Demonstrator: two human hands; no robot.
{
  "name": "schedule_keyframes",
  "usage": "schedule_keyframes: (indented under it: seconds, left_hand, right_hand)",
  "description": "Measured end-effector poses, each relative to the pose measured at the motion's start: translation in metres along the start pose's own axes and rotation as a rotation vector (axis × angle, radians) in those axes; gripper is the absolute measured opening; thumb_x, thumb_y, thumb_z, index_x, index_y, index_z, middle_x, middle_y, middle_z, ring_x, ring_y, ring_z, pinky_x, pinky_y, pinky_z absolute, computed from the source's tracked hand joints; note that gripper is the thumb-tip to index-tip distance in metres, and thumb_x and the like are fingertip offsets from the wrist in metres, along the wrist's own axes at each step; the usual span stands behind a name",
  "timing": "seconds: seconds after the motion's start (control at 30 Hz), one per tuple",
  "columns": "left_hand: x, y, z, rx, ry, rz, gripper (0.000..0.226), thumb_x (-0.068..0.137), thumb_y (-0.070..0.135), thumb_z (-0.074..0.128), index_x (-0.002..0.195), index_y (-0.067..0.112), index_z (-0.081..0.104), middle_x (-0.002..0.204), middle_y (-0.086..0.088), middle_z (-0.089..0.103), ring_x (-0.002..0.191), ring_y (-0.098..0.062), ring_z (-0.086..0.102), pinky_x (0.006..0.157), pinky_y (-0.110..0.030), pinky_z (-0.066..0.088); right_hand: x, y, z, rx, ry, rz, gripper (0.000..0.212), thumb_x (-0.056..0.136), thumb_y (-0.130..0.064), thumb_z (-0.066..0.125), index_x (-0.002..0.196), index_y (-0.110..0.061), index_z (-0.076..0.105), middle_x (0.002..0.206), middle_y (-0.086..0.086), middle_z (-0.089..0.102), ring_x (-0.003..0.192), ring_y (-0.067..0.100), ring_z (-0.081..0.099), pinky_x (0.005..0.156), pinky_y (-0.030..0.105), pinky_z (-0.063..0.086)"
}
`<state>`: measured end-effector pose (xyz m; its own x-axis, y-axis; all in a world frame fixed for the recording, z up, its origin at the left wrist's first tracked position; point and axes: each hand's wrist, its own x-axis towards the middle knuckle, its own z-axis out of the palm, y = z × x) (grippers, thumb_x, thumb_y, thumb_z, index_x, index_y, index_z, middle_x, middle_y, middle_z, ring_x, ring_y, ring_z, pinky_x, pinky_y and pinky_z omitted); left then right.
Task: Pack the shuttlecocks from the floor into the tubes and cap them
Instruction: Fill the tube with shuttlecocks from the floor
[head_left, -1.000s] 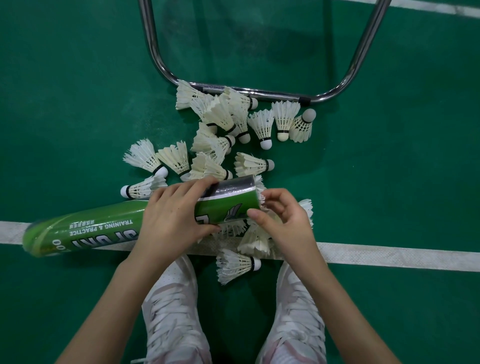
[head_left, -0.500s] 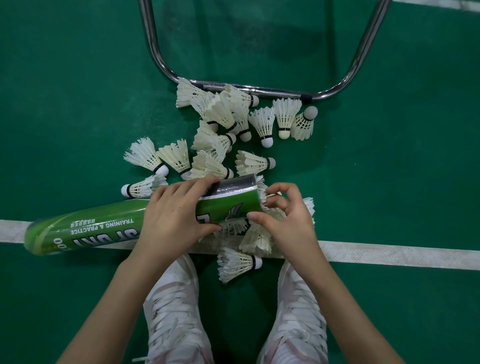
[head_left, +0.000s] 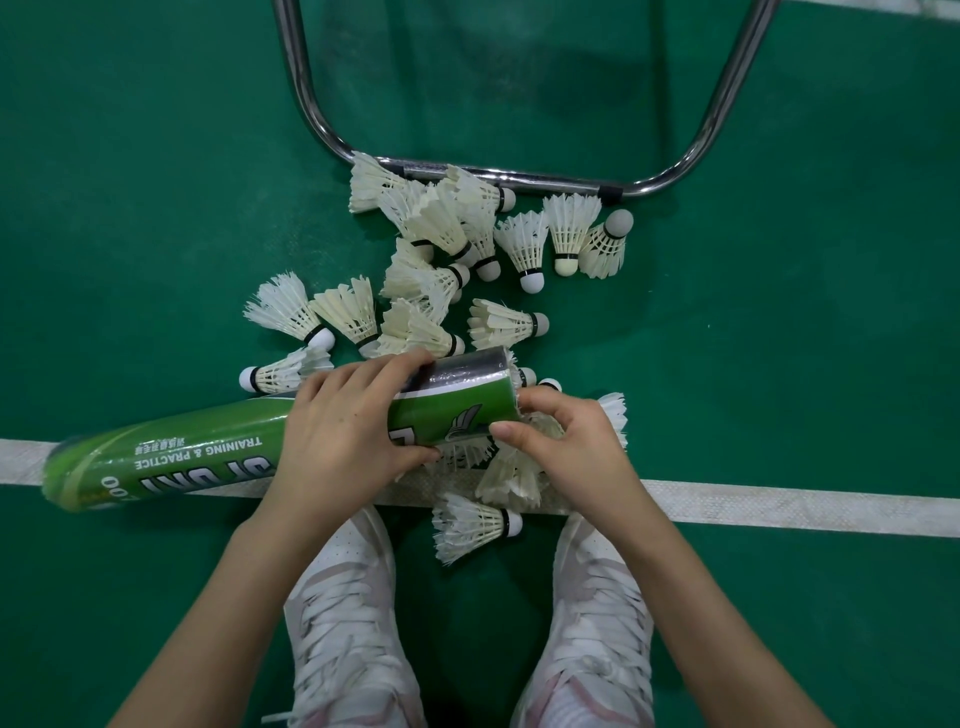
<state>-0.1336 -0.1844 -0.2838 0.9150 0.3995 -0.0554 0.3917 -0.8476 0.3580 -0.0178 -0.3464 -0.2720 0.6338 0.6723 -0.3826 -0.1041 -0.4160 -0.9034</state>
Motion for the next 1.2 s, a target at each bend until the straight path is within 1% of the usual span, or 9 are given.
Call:
schedule_keyframes:
  seconds: [0.1, 0.23, 0.37, 0.53, 0.73, 0.87, 1.03, 1.13, 1.2]
  left_hand:
    - [0.0, 0.0, 0.0, -0.002, -0.006, 0.0, 0.087, 0.048, 0.044, 0.086, 0.123, 0.028, 0.046, 0.112, 0.001, 0.063, 0.098, -0.028, 0.059, 0.085, -0.042, 0.041]
    - [-0.001, 0.0, 0.0, -0.003, -0.016, -0.007, 0.087, 0.048, 0.044, 0.086, 0.123, 0.029, 0.045, 0.113, 0.002, 0.063, 0.099, -0.027, 0.058, 0.086, -0.043, 0.04]
    - [-0.001, 0.0, 0.0, -0.005, -0.026, -0.001, 0.086, 0.049, 0.045, 0.085, 0.124, 0.029, 0.046, 0.113, 0.002, 0.063, 0.1, -0.028, 0.058, 0.086, -0.042, 0.04]
    - [-0.002, -0.001, 0.0, -0.016, -0.028, -0.007, 0.086, 0.05, 0.046, 0.084, 0.125, 0.031, 0.044, 0.115, 0.001, 0.062, 0.101, -0.028, 0.057, 0.087, -0.043, 0.039]
    - [0.0, -0.002, -0.007, -0.067, -0.018, -0.026, 0.087, 0.051, 0.044, 0.084, 0.127, 0.032, 0.043, 0.115, 0.002, 0.062, 0.103, -0.027, 0.056, 0.088, -0.042, 0.037]
    - [0.002, -0.002, -0.006, 0.003, -0.02, -0.036, 0.101, 0.053, 0.045, 0.084, 0.138, 0.035, 0.03, 0.119, 0.001, 0.06, 0.107, -0.026, 0.055, 0.091, -0.042, 0.036]
    - [0.006, -0.003, -0.012, 0.059, 0.01, -0.028, 0.096, 0.051, 0.044, 0.085, 0.134, 0.032, 0.039, 0.114, -0.003, 0.06, 0.097, -0.031, 0.058, 0.082, -0.047, 0.043]
    - [0.009, 0.0, -0.029, 0.036, 0.052, -0.003, 0.092, 0.053, 0.041, 0.084, 0.133, 0.032, 0.039, 0.113, -0.002, 0.058, 0.094, -0.03, 0.056, 0.08, -0.045, 0.044]
    - [0.013, 0.004, -0.044, 0.045, 0.094, 0.018, 0.091, 0.054, 0.04, 0.084, 0.133, 0.03, 0.042, 0.112, -0.003, 0.057, 0.094, -0.029, 0.055, 0.079, -0.044, 0.044]
  right_hand:
    - [0.002, 0.001, 0.0, -0.017, -0.044, -0.005, 0.016, 0.083, -0.01, 0.065, 0.085, -0.025, 0.067, 0.081, -0.022, 0.063, 0.08, -0.013, 0.055, 0.075, 0.002, 0.039]
    - [0.003, 0.004, 0.0, -0.029, -0.079, 0.002, 0.015, 0.086, -0.011, 0.063, 0.097, -0.017, 0.07, 0.091, -0.017, 0.066, 0.088, -0.009, 0.057, 0.079, 0.004, 0.041]
    - [0.002, 0.003, -0.001, 0.004, -0.134, 0.009, 0.018, 0.087, -0.01, 0.061, 0.1, -0.019, 0.069, 0.094, -0.018, 0.067, 0.09, -0.011, 0.058, 0.08, 0.004, 0.042]
    - [0.002, 0.004, 0.002, 0.046, -0.115, -0.018, 0.027, 0.086, -0.003, 0.06, 0.1, -0.026, 0.063, 0.097, -0.016, 0.065, 0.094, -0.004, 0.059, 0.081, 0.007, 0.043]
    - [0.006, -0.001, 0.005, 0.192, -0.155, -0.013, 0.032, 0.087, 0.004, 0.056, 0.104, -0.024, 0.058, 0.101, -0.007, 0.067, 0.1, 0.007, 0.063, 0.084, 0.019, 0.05]
    - [0.009, -0.009, 0.003, 0.166, -0.164, -0.007, 0.032, 0.088, 0.002, 0.056, 0.1, -0.027, 0.057, 0.101, -0.007, 0.067, 0.096, 0.001, 0.063, 0.08, 0.015, 0.049]
    - [0.007, -0.019, -0.003, 0.07, -0.128, -0.059, 0.026, 0.088, -0.005, 0.059, 0.1, -0.028, 0.059, 0.105, -0.005, 0.067, 0.103, 0.005, 0.06, 0.091, 0.019, 0.046]
    - [0.006, -0.033, -0.01, 0.049, -0.109, -0.132, 0.02, 0.085, -0.007, 0.063, 0.096, -0.024, 0.063, 0.101, -0.001, 0.068, 0.098, 0.01, 0.062, 0.086, 0.018, 0.047]
    - [0.005, -0.046, -0.015, 0.03, -0.092, -0.188, 0.019, 0.083, -0.007, 0.065, 0.09, -0.025, 0.065, 0.092, -0.008, 0.07, 0.091, 0.007, 0.063, 0.081, 0.015, 0.048]
